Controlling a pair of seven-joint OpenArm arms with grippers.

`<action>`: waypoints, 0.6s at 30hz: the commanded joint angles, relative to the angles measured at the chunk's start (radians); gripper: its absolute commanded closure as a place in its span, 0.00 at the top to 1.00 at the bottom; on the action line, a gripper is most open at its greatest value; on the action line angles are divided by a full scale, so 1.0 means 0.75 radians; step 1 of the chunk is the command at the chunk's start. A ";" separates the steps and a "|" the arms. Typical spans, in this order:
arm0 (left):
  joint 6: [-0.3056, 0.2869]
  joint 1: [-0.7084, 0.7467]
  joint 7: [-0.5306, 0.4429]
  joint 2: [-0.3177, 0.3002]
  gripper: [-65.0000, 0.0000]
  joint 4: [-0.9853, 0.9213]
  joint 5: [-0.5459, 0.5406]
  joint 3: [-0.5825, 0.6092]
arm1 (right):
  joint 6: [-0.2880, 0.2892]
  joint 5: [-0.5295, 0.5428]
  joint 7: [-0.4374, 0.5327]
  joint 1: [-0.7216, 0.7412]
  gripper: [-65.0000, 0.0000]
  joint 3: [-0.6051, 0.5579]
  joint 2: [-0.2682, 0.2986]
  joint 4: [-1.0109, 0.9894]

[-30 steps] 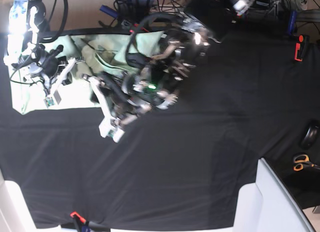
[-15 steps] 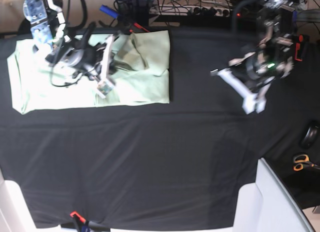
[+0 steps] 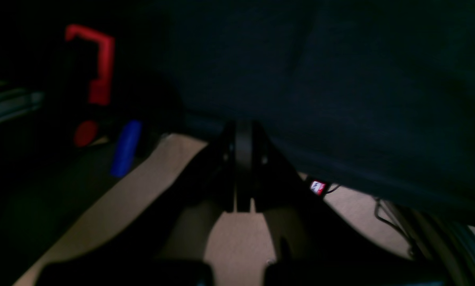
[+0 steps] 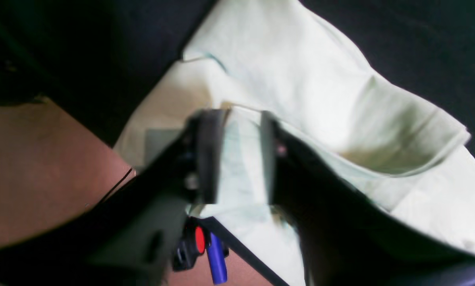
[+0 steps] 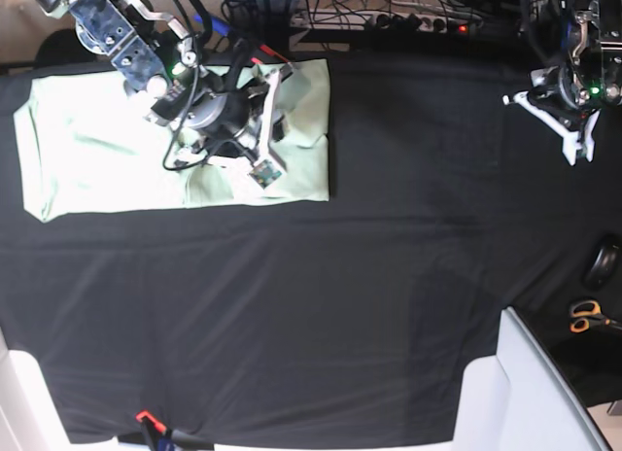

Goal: Fold the T-shirt properly
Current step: 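Open the left gripper and raise it away from the shirt, then open the right gripper and lift it off the folded shirt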

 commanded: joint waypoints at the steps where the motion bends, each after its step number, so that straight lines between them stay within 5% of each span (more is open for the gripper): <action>1: 0.002 0.014 -0.005 -0.026 0.00 -0.006 0.002 -0.010 | -0.010 -0.003 0.018 0.021 0.35 -0.013 0.012 0.019; 6: 0.002 0.022 -0.005 -0.034 0.00 -0.088 0.002 -0.010 | -0.010 -0.003 -0.017 0.061 0.52 -0.056 0.025 -0.049; 18: 0.002 0.008 -0.005 -0.001 0.00 -0.084 0.002 0.000 | -0.012 -0.003 -0.005 0.160 0.52 -0.135 0.014 -0.145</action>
